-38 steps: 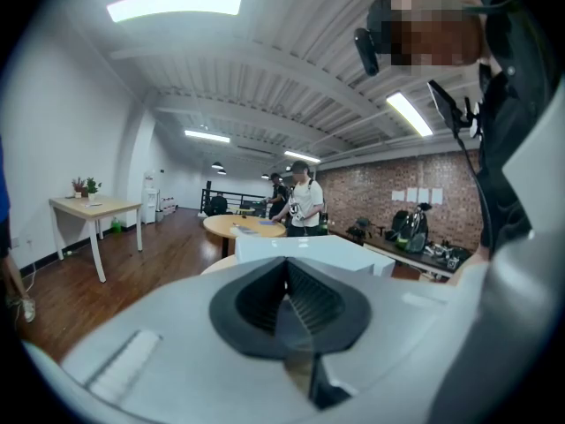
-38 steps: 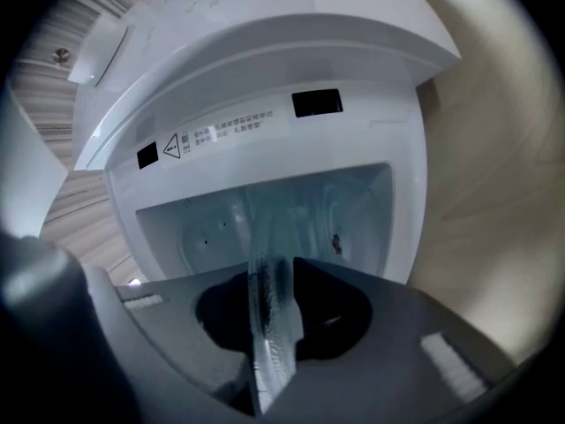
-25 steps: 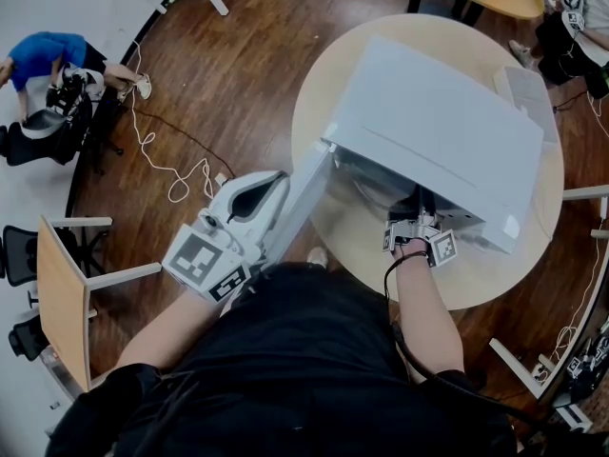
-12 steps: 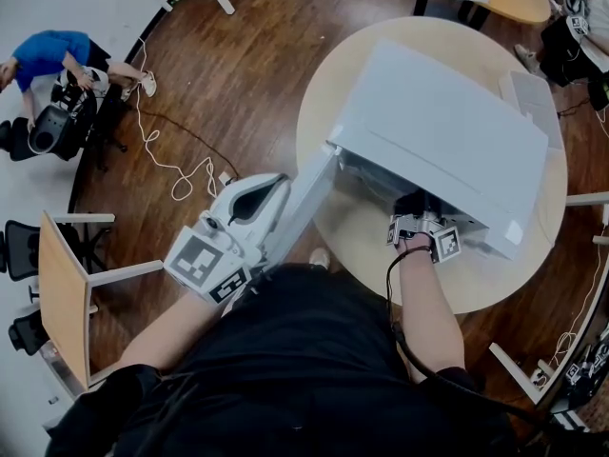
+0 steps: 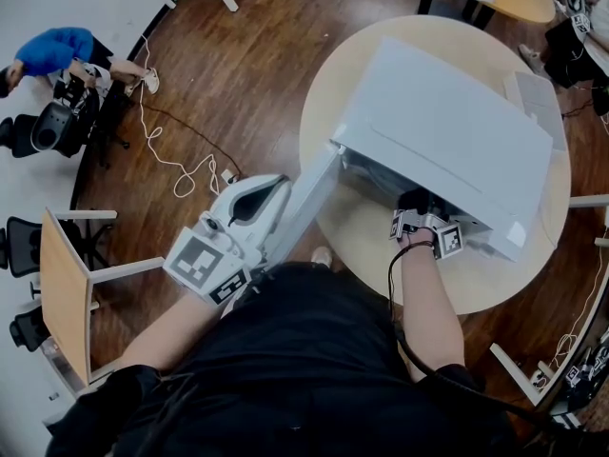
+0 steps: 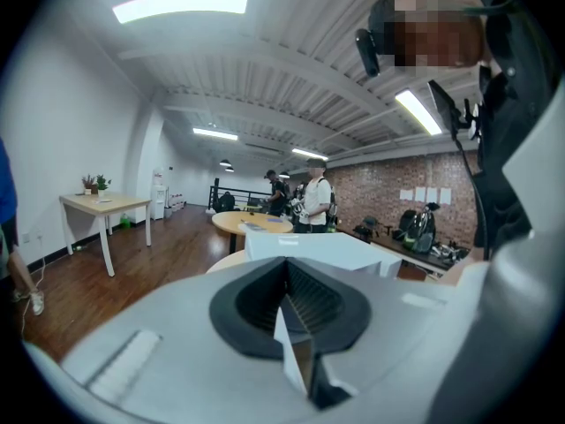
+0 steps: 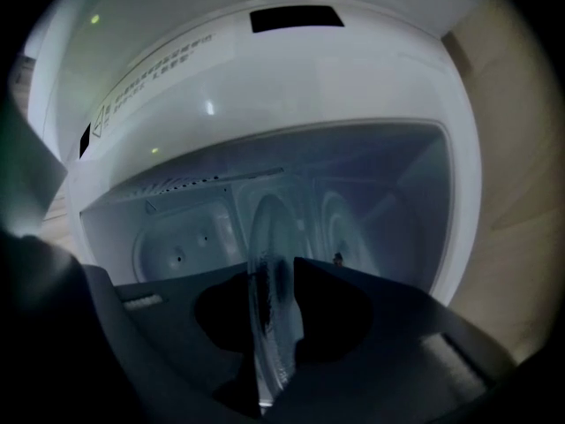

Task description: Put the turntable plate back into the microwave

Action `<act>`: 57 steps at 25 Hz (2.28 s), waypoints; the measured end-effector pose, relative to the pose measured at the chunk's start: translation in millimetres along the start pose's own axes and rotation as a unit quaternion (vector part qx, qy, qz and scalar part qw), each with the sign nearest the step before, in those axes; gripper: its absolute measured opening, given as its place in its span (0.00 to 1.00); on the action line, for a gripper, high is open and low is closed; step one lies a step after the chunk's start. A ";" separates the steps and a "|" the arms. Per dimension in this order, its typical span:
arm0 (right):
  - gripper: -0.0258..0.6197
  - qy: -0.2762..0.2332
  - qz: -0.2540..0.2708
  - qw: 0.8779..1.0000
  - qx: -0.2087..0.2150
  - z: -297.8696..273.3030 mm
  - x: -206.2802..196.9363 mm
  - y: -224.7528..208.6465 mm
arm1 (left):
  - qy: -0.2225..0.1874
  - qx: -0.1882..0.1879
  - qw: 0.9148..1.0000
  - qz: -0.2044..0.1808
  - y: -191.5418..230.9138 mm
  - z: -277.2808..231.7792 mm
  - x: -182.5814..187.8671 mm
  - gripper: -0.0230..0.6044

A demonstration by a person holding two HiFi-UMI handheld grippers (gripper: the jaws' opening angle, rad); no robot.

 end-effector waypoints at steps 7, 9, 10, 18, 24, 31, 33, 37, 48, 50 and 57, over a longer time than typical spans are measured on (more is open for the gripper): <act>0.13 -0.005 0.001 1.000 -0.007 -2.7 -1.6 -3.2 | 0.007 -0.002 1.000 -0.009 -1.2 -1.1 0.0 0.03; 0.13 -0.004 0.002 1.000 -0.007 -3.9 -2.0 -4.0 | 0.008 0.000 1.000 -0.006 0.7 -0.3 0.2 0.03; 0.13 -0.005 0.004 1.000 -0.007 -4.9 -1.7 -3.8 | 0.009 0.001 1.000 -0.006 1.5 -0.4 0.0 0.03; 0.13 -0.010 0.009 1.000 -0.012 -10.1 1.1 -7.3 | 0.013 0.004 1.000 -0.002 4.4 -4.9 -2.3 0.03; 0.13 -0.029 0.016 0.999 -0.021 -8.9 6.6 -20.8 | 0.015 0.005 1.000 0.001 5.8 -5.7 -2.6 0.03; 0.13 -0.042 0.022 0.999 -0.023 -9.1 9.0 -18.9 | 0.013 0.004 1.000 0.011 8.9 -6.5 -3.4 0.03; 0.15 -0.046 0.024 0.998 -0.031 -7.6 10.1 -21.6 | 0.012 0.003 1.000 0.012 8.0 -6.1 -4.0 0.03; 0.15 -0.053 0.023 0.998 -0.027 -8.7 8.6 -17.8 | 0.008 0.003 1.000 0.019 9.8 -3.5 -3.7 0.03; 0.35 -0.056 0.041 0.994 -0.086 -15.1 -3.3 -18.1 | 0.005 0.007 1.000 0.025 13.4 -1.3 -2.2 0.03; 0.42 -0.056 0.048 0.993 -0.094 -18.6 -12.3 -1.2 | 0.001 0.007 1.000 0.025 13.0 -2.4 -1.0 0.03; 0.54 0.002 0.110 0.979 -0.171 -16.0 -23.3 -0.6 | -0.008 0.002 1.000 0.026 11.7 -2.8 -1.4 0.03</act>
Point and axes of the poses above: the fingertips, and each gripper's own axes: z backward along the fingers, y to its left, x out of its top, the point moved 3 cm from there along z, backward along the fingers, and after that the axes turned 5 degrees about z, right-handed, at the moved point
